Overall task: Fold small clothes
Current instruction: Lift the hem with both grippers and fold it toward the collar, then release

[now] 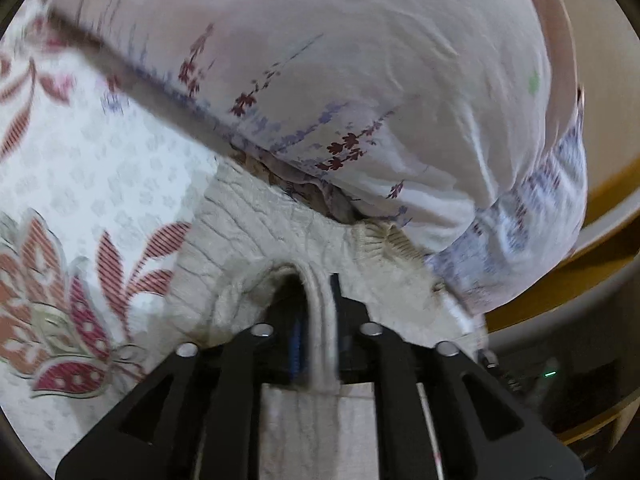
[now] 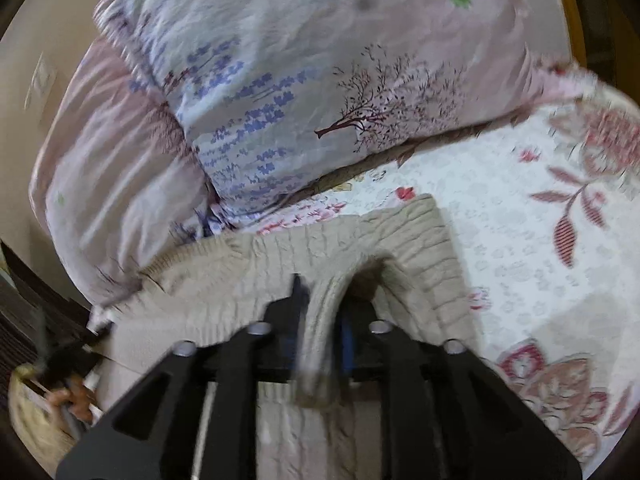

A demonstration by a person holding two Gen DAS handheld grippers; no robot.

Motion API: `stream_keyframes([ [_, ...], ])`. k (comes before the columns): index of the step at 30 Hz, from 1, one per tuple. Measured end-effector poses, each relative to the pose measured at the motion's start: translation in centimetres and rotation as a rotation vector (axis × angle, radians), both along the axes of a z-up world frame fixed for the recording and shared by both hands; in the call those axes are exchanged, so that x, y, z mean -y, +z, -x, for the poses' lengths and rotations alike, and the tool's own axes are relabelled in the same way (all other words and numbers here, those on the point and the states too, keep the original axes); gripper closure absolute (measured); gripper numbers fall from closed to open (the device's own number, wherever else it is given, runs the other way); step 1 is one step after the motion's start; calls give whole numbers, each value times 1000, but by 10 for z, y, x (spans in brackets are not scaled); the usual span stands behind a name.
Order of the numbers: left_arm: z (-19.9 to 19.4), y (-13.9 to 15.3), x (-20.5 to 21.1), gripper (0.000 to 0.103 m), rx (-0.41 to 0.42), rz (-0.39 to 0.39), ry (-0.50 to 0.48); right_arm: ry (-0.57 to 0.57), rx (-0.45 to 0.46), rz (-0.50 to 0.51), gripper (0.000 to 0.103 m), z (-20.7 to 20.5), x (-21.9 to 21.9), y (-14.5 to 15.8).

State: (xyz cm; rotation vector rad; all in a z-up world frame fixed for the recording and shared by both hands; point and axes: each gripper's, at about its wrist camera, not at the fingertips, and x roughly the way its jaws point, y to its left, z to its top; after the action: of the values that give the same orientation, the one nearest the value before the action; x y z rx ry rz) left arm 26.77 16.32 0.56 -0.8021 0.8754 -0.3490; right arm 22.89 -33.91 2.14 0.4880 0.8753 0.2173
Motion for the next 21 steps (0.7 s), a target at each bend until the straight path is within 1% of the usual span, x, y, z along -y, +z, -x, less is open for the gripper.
stream_keyframes([
  [1, -2, -1, -2, 79, -5, 35, 4, -7, -7, -30, 67, -5, 1, -1],
  [2, -4, -2, -4, 74, -8, 73, 11, -15, -16, -58, 64, -11, 2, -2],
  [3, -5, -2, -5, 70, -8, 95, 17, -20, -25, -80, 63, -16, 3, -2],
  [4, -7, -2, -5, 69, -5, 114, 23, -27, -30, -97, 60, -20, 4, -3],
  [5, -9, -2, -5, 67, -3, 122, 29, -36, -34, -112, 57, -24, 4, -4],
  [9, -13, -3, -7, 54, 10, 170, 65, -64, -53, -156, 54, -34, 6, -6],
  [11, -14, -2, -9, 53, 15, 187, 79, -65, -53, -146, 53, -34, 5, -4],
  [14, -11, 1, -9, 53, 24, 172, 70, -62, -41, -116, 53, -29, 4, 3],
  [18, 3, 6, -17, 52, 41, 121, 57, -101, 32, -16, 53, -6, 17, 24],
  [21, 17, 12, -20, 52, 56, 25, 46, -118, 57, 48, 53, 14, 31, 34],
])
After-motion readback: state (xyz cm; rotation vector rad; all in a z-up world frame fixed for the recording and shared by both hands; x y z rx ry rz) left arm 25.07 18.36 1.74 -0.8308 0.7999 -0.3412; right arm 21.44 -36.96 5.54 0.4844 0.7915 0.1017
